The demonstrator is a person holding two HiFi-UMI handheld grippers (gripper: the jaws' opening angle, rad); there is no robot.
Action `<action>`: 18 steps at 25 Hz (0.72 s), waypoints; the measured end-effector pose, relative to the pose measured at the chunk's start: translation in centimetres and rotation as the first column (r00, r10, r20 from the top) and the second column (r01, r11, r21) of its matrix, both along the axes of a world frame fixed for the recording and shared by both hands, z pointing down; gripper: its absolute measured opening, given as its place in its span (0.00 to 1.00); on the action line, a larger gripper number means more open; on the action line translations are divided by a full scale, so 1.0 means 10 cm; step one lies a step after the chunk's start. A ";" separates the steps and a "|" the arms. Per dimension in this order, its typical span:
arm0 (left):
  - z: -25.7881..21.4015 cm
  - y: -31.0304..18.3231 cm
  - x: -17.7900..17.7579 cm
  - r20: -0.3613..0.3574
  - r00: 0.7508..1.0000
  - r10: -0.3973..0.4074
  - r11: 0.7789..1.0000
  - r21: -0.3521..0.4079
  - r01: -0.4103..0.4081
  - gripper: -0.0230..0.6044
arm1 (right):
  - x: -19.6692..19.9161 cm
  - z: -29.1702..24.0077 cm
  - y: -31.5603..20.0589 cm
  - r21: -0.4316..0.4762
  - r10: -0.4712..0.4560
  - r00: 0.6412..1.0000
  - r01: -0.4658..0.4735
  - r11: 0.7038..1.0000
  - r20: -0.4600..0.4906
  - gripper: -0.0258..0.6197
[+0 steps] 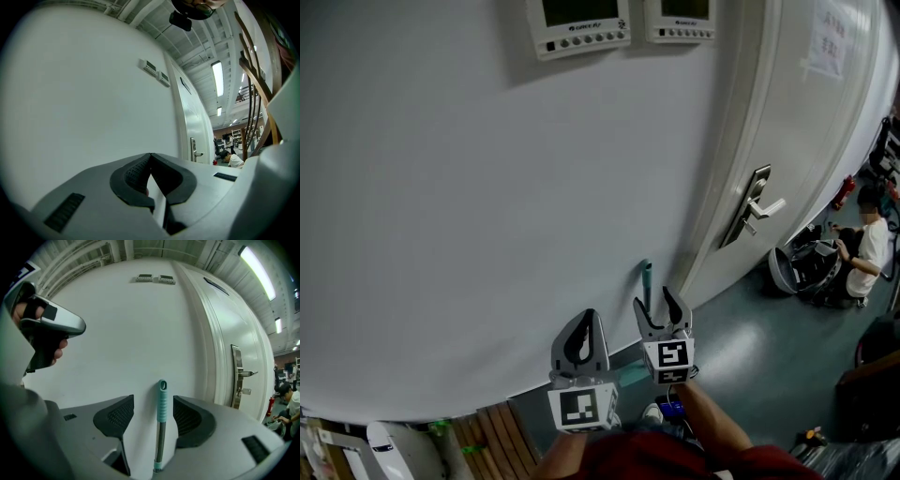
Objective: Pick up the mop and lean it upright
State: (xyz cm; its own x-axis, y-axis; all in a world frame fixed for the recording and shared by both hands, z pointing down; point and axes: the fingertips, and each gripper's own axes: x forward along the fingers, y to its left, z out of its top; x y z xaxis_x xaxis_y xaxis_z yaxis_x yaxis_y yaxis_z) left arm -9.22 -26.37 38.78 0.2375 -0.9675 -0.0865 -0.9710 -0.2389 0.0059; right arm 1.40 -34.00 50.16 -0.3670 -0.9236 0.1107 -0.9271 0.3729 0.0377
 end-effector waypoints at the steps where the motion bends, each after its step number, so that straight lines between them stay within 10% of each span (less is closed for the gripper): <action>1: 0.00 0.00 0.00 -0.004 1.000 0.001 1.000 0.000 -0.001 0.06 | 0.01 -0.03 0.05 0.008 -0.006 1.000 0.006 1.000 -0.001 0.42; 18: 0.07 -0.04 0.02 0.005 1.000 0.012 1.000 -0.013 -0.012 0.06 | 0.24 -0.33 0.67 0.064 -0.004 0.999 0.001 0.998 0.051 0.42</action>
